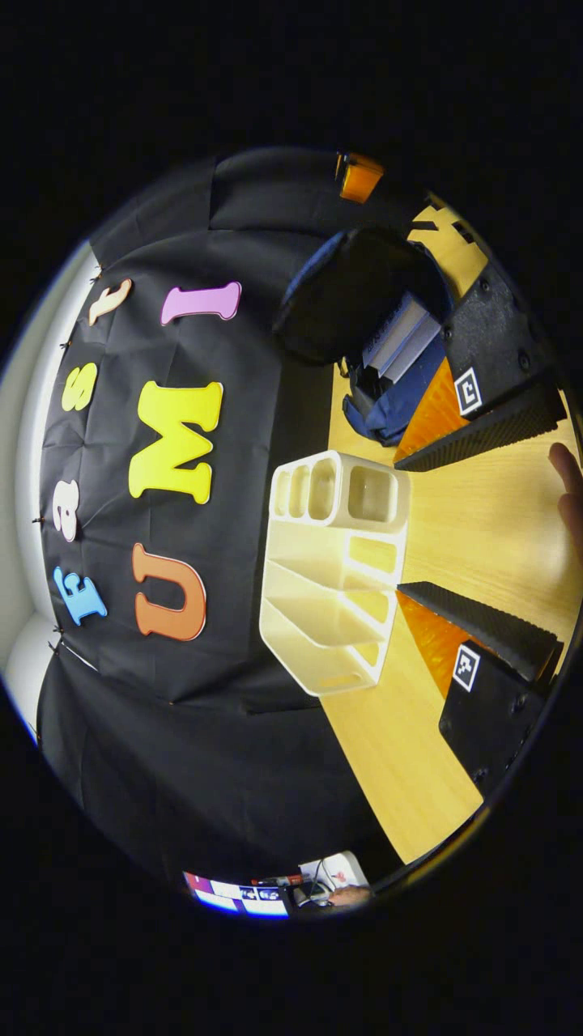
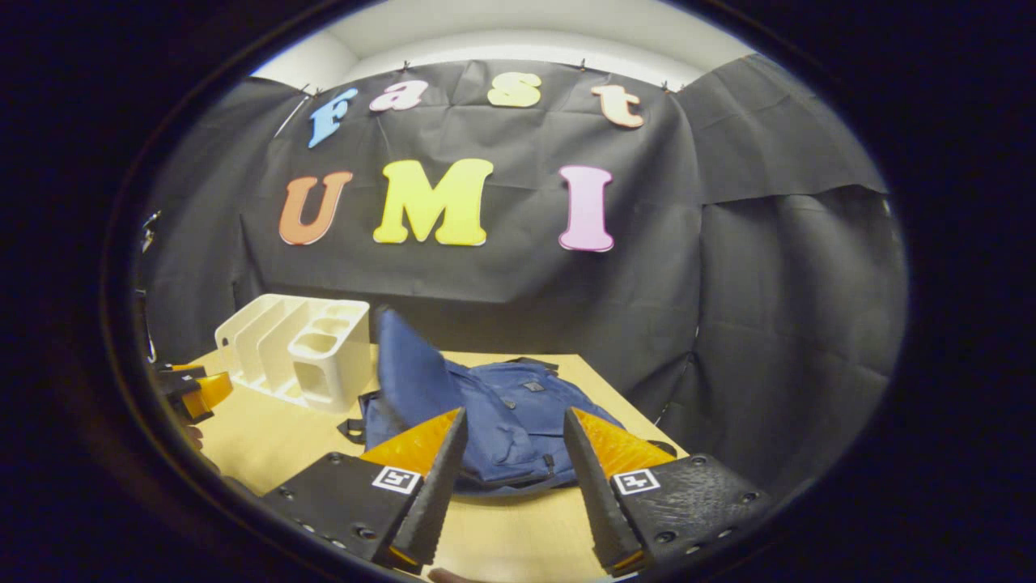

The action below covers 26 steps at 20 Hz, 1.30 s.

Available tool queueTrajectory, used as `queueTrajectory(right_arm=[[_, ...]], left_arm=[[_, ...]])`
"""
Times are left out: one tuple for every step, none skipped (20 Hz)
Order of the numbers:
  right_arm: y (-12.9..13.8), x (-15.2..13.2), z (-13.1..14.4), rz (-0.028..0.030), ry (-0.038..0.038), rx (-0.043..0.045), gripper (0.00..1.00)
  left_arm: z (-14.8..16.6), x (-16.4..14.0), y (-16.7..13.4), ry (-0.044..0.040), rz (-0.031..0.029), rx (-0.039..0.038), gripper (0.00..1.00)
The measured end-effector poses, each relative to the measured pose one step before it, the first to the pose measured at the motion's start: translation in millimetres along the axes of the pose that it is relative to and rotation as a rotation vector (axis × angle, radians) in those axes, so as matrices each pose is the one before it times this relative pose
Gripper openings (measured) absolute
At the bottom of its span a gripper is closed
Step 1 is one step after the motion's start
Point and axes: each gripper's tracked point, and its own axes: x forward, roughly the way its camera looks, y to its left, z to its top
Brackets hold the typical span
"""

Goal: Open the schoolbag, grab two books from the bookshelf and put them into the schoolbag.

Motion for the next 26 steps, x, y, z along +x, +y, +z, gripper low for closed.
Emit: queueTrajectory(right_arm=[[-0.37,-8.47,-2.48,0.00535,-0.00542,0.01098,0.73],[-1.17,-6.10,1.32,-0.00010,-0.00538,0.01105,0.79],[-1.12,-6.14,0.65,0.00254,-0.00583,0.00450,0.84],[-0.40,-7.83,3.07,-0.00116,-0.00543,0.00585,0.89],[0.98,-5.77,3.18,0.01188,-0.00630,0.00921,0.98],[3.87,-7.52,5.88,0.01792,-0.00859,0.01086,0.92],[0.99,-8.25,7.79,0.01003,-0.01845,0.02013,0.92],[0.89,-7.16,9.98,0.00181,-0.02278,0.01719,0.99],[-0.51,-5.78,7.15,-0.00696,-0.01760,0.01049,0.95],[2.12,-5.71,6.29,-0.00419,-0.01326,-0.00161,0.98],[3.56,-9.46,4.62,-0.00223,-0.01505,-0.00699,0.95],[3.80,-7.85,7.65,-0.00471,-0.02009,-0.01030,0.96],[1.97,-8.31,7.08,-0.00945,-0.02272,-0.01265,0.95],[1.49,-6.52,6.71,-0.01048,-0.01969,-0.01742,0.95],[1.59,-6.13,4.74,-0.01389,-0.01876,-0.01416,0.96],[1.10,-5.05,6.96,-0.00913,-0.01411,-0.00863,0.95],[3.86,-5.83,4.01,0.00328,-0.00795,-0.00383,0.95],[3.94,-4.01,2.11,0.00493,-0.00073,-0.00028,0.96],[3.80,-1.51,1.43,0.00844,-0.00001,0.00474,0.96],[5.06,-0.84,1.82,0.01145,-0.00293,0.00165,0.95],[2.39,-0.03,-0.30,0.00506,-0.00041,-0.00163,0.95],[1.81,1.17,-1.90,0.00237,-0.00082,0.00105,0.97],[1.06,0.03,-0.89,0.00464,0.00089,0.00059,0.93],[0.81,1.38,-2.10,0.00177,0.00318,0.00076,0.95],[-0.15,2.33,-4.44,0.00174,0.00914,0.00007,0.95],[1.27,2.29,-3.72,0.00581,0.01104,0.00212,0.98]], left_arm=[[2.72,-8.57,4.18,-0.00603,-0.00775,0.01485,0.87],[8.72,-7.01,1.57,-0.02415,-0.00687,0.01045,0.87],[7.78,-6.45,3.91,0.00265,0.00870,0.01695,0.87],[6.20,-6.69,6.12,-0.01320,0.01918,0.01079,0.87],[9.35,-6.90,1.60,-0.02200,-0.00556,0.01964,0.87],[5.81,-7.67,-4.06,-0.01107,-0.02768,0.01047,0.87],[3.66,-8.72,-4.96,-0.00597,-0.02801,0.00053,0.87],[5.04,-8.26,-0.31,-0.00557,-0.01075,-0.00976,0.86],[5.71,-5.87,2.09,-0.01115,-0.00278,-0.00969,0.86],[4.87,-6.51,1.61,-0.01094,-0.00008,-0.00463,0.87],[7.55,-7.66,2.70,-0.01653,0.00494,0.00484,0.87],[7.53,-5.94,0.93,-0.02258,-0.00740,0.01866,0.87],[7.48,-5.98,-0.32,-0.02243,-0.00879,0.02005,0.87],[4.12,-5.24,2.46,-0.01055,-0.00065,0.01121,0.86],[3.51,-4.60,3.08,-0.01211,0.00615,0.00232,0.86],[5.35,-4.05,2.57,-0.01229,0.00141,-0.00649,0.86],[3.69,-3.16,-1.14,-0.00842,-0.01071,-0.01067,0.86],[1.66,-2.56,-1.63,-0.00119,-0.01564,-0.00994,0.86],[0.10,-3.03,0.39,0.00051,-0.01130,-0.01030,0.86],[0.13,-0.51,1.94,0.00139,-0.00106,-0.00616,0.86],[1.46,-0.17,4.93,-0.00250,0.01341,-0.00059,0.86],[0.54,0.00,5.92,-0.00226,0.01636,0.00679,0.86],[0.07,1.26,4.13,-0.00071,0.01613,0.01126,0.86],[-0.44,0.44,3.19,0.00133,0.01139,0.01056,0.86],[-0.67,0.46,1.66,-0.00048,0.00728,0.00561,0.86],[0.55,0.23,1.61,-0.00089,0.00453,0.00195,0.86]])
